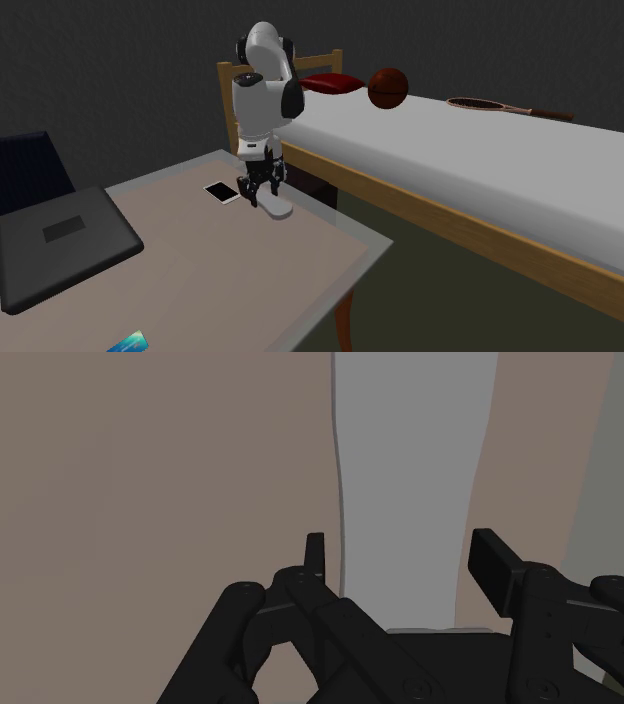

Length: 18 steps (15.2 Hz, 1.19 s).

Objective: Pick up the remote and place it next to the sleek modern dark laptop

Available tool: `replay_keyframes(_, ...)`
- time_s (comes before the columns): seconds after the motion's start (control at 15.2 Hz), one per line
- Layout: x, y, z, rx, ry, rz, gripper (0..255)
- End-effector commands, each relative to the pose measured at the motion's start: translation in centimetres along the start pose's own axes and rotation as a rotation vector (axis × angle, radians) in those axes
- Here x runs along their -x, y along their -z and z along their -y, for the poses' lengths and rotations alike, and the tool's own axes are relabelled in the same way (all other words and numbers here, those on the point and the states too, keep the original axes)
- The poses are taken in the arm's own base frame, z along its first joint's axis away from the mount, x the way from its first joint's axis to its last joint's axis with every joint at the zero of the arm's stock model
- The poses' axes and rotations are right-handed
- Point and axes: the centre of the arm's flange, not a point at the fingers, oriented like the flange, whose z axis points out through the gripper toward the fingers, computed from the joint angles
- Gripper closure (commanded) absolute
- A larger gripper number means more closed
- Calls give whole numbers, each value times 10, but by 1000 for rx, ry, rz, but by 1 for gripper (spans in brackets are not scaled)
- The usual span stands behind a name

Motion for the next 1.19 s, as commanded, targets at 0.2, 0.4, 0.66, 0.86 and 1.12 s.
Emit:
replay_keyframes(0.2, 69, -3, -13, -1, 1, 0, 255)
replay_keyframes(0.4, 108, -2, -20, -1, 1, 0, 255)
replay_keyframes(0.66, 160, -2, -30, -1, 1, 0, 255)
replay_keyframes(0.86, 199, -1, -37, -1, 1, 0, 255)
replay_keyframes(1.12, 251, 0, -47, -1, 1, 0, 255)
